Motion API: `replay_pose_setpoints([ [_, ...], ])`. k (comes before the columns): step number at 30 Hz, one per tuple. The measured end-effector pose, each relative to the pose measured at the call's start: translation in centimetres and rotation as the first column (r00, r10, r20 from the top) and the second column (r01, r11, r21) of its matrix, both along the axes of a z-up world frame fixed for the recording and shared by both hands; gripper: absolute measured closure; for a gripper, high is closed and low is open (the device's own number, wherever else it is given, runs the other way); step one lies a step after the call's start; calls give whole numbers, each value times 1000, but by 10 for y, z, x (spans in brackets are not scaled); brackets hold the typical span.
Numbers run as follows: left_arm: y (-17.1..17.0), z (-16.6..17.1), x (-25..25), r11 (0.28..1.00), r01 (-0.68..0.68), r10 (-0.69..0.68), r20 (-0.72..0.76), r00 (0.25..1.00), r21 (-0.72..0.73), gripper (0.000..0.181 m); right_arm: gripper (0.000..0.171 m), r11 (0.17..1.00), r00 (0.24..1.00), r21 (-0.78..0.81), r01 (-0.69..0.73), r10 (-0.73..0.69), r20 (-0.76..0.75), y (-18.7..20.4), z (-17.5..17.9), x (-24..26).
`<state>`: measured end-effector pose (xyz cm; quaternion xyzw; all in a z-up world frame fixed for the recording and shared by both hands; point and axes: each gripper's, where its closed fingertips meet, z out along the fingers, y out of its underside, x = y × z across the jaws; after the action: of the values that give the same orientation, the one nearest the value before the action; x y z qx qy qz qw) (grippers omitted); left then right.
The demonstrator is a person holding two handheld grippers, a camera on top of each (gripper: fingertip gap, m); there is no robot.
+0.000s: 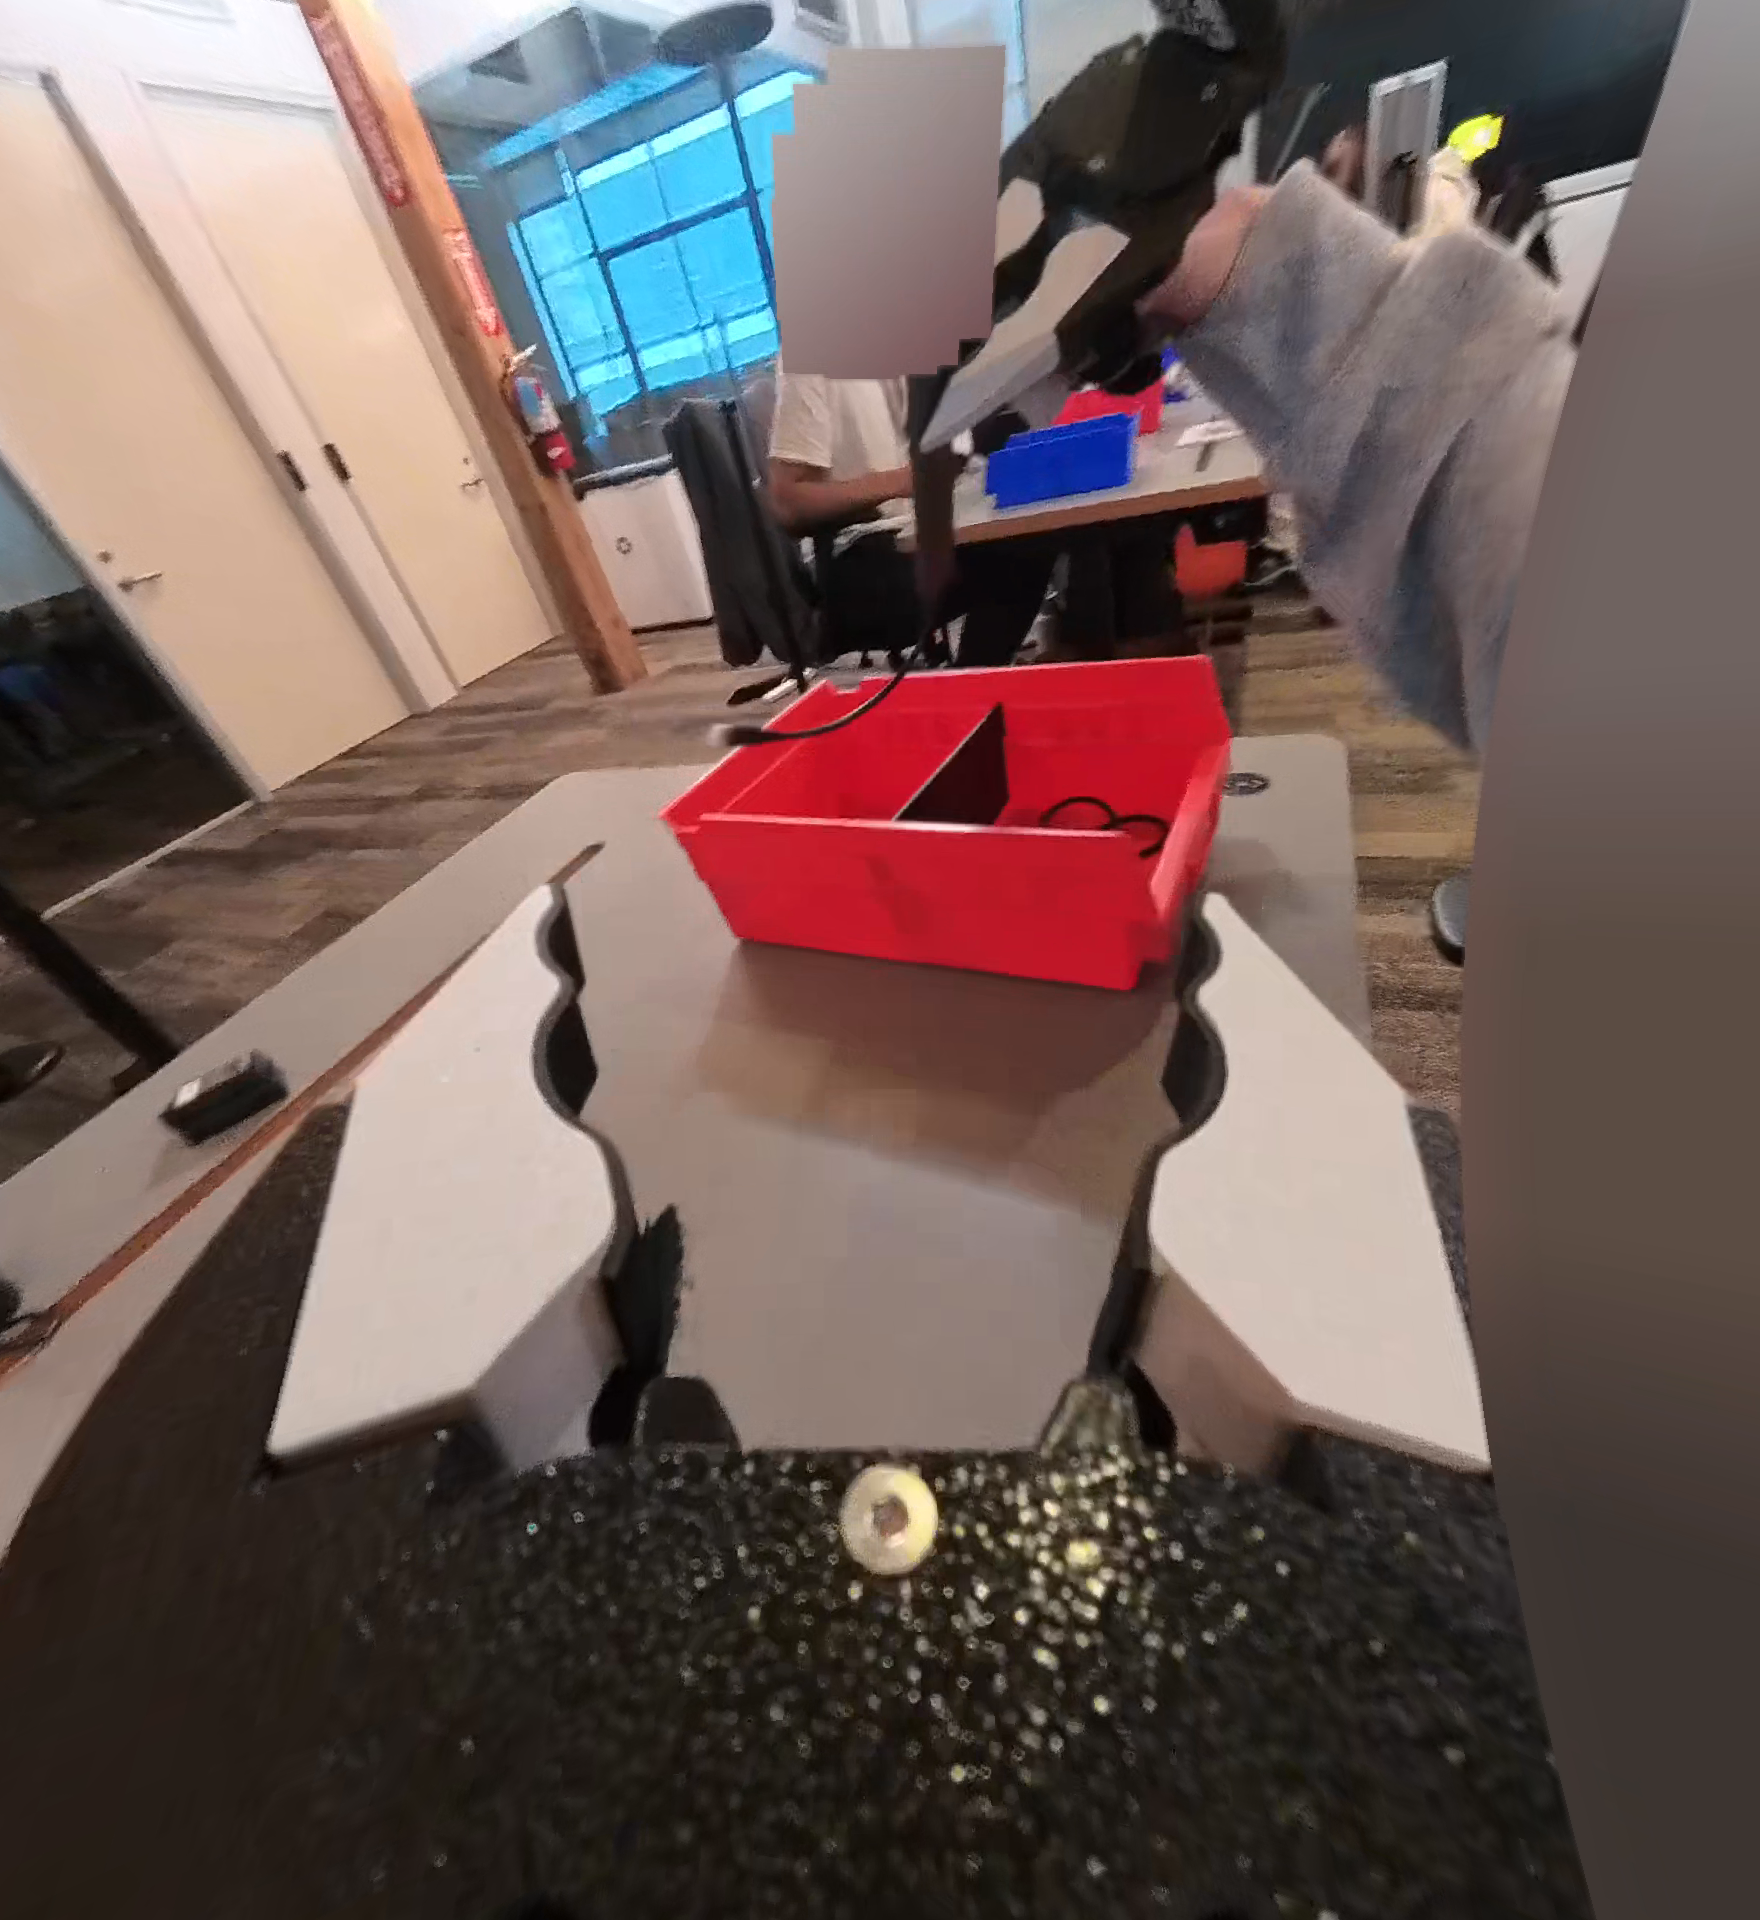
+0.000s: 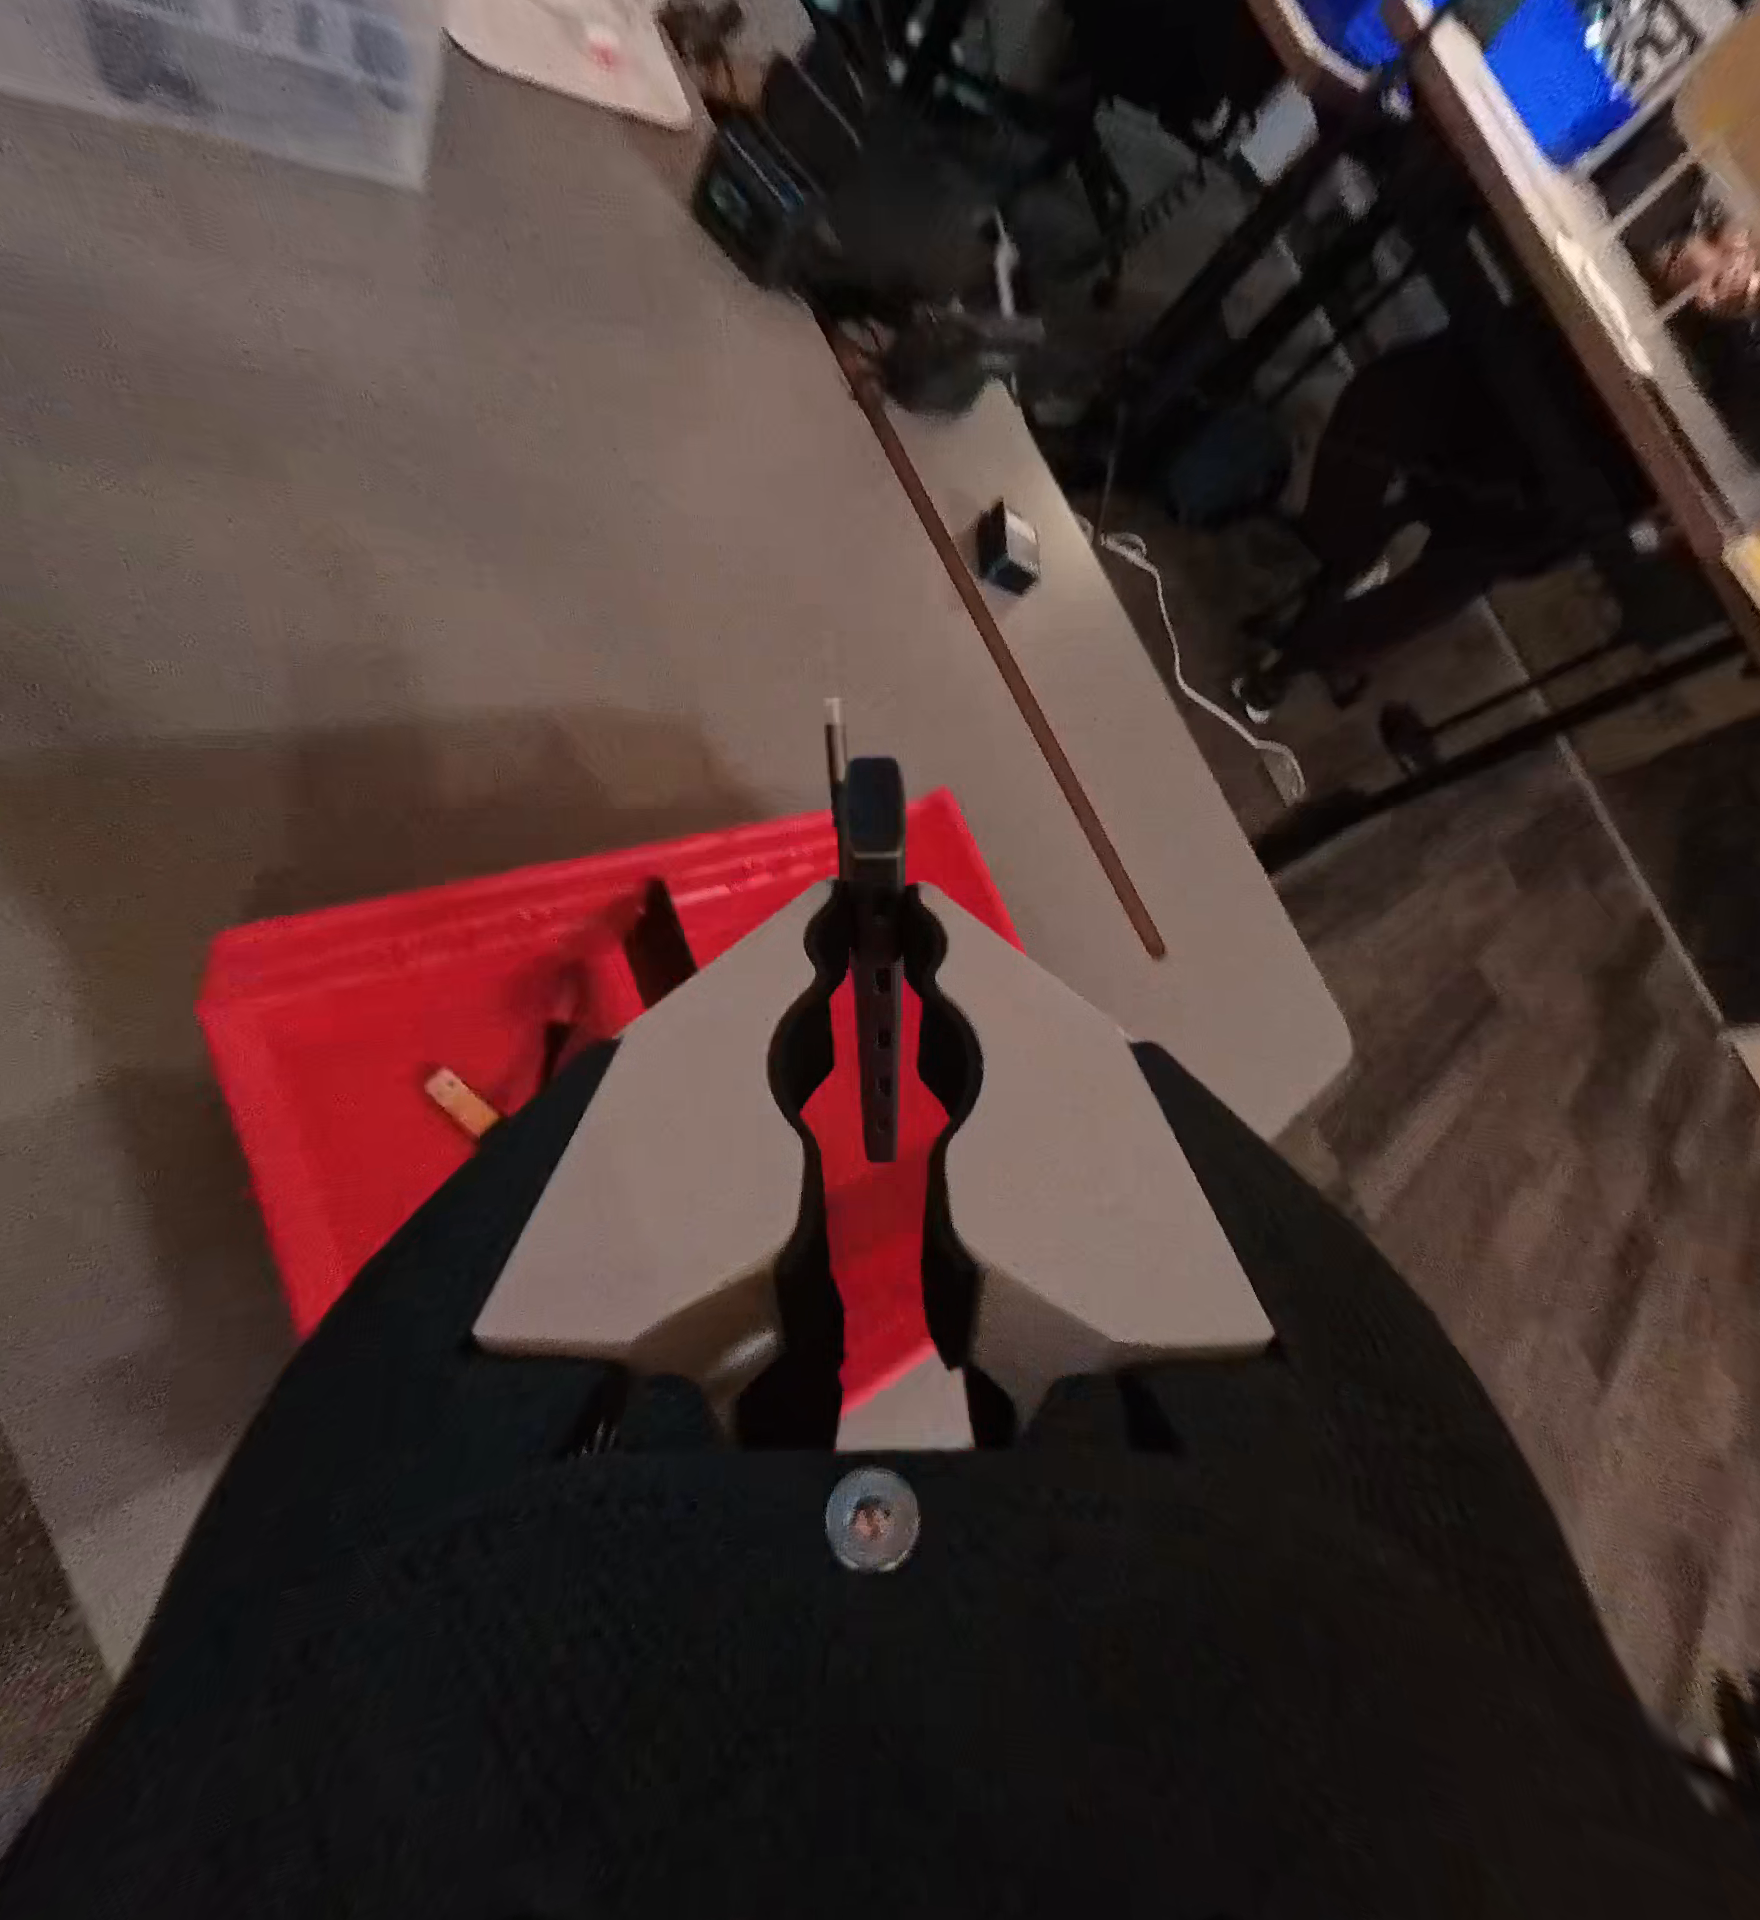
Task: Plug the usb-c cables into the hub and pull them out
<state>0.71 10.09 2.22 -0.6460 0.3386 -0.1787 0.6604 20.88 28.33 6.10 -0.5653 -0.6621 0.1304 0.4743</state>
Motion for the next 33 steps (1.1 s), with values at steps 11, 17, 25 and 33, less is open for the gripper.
replay_pose_setpoints([
  [11, 6, -10, -26, 993, -117, 119, -144, 982, 21, 72, 136, 950, 917, -114, 290, -242, 318, 97, -91, -7],
  [17, 15, 3, -82, 937, -348, 347, -105, 932, 13, 77, 124, 930, 911, -38, 365, -365, -192, 61, -2, -74],
  [25, -36, 51, -227, 660, -747, 745, 60, 665, 78, 95, 127, 991, 752, -10, 135, -109, -651, -57, -35, -216],
  [33, -30, -44, -325, 430, -857, 755, -407, 514, -286, 101, 132, 995, 705, 4, 97, -66, -707, -48, -116, -264],
])
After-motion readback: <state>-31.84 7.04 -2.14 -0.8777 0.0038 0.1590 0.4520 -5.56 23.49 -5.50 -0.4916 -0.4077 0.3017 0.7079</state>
